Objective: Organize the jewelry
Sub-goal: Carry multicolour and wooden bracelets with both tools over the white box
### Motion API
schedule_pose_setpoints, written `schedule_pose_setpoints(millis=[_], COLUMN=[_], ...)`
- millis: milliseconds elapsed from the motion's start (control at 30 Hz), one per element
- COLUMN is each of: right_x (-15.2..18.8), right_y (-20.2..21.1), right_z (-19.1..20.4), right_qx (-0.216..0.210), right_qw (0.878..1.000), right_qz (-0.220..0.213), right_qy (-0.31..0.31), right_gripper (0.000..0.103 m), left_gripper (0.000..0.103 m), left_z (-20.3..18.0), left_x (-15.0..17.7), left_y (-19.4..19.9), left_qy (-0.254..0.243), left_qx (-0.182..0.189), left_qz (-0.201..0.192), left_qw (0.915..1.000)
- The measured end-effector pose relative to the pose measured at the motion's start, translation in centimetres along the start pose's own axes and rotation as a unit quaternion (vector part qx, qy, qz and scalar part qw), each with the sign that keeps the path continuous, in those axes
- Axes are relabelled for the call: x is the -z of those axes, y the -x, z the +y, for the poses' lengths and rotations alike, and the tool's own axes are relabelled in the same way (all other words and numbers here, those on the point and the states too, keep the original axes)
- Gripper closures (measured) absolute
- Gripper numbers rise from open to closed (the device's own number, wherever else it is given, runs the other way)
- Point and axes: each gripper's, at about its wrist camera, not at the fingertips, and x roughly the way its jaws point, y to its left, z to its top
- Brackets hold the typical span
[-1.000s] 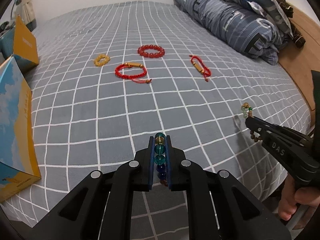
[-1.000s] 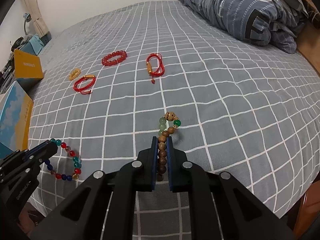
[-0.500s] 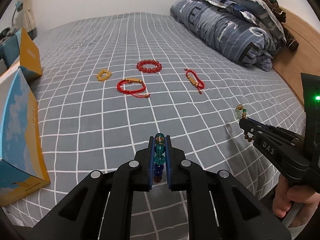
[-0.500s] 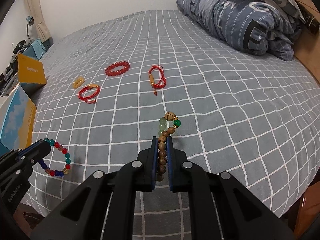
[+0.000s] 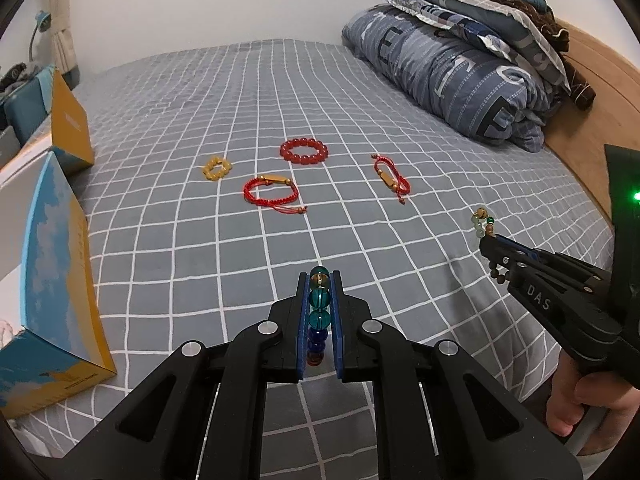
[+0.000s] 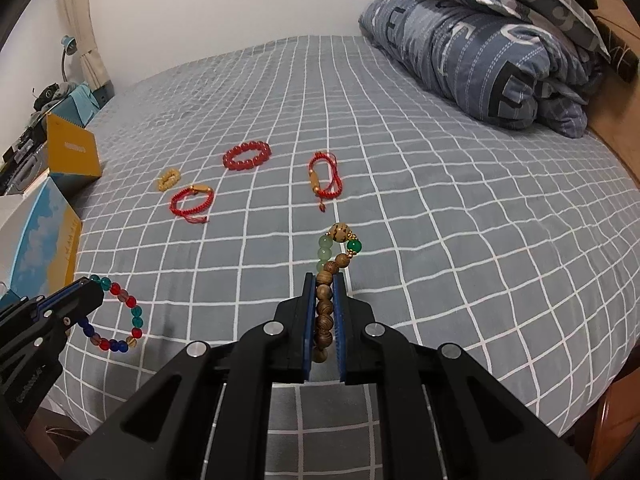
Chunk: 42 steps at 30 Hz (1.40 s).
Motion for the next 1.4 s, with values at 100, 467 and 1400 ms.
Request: schedule_pose_setpoints(millis=[100, 467, 1400], right_x=[-0.2, -0.7, -3.1], right_y=[0.5, 1.3, 2.3], right_z=[0.4, 2.3, 7.5], right_qx=[-0.001, -0.008, -0.029], right_qw=[1.0, 1.0, 0.997], right_qz=[-0.006, -0.021, -0.052], right_qy=[0.002, 0.019, 0.048], right_gripper=[0.095, 0.095, 0.095], left_gripper=[0.094, 0.094, 0.094], left_z=[0.2, 0.4, 4.1], left_x=[-0.1, -0.4, -3.1], left_y=[0.4, 1.7, 4.6], left_qy=[0.001, -0.005, 0.022], left_qx=[-0.004, -0.01, -0.042], left_qz=[-0.005, -0.021, -0.063], left_qw=[1.0, 0.9997, 0.9969])
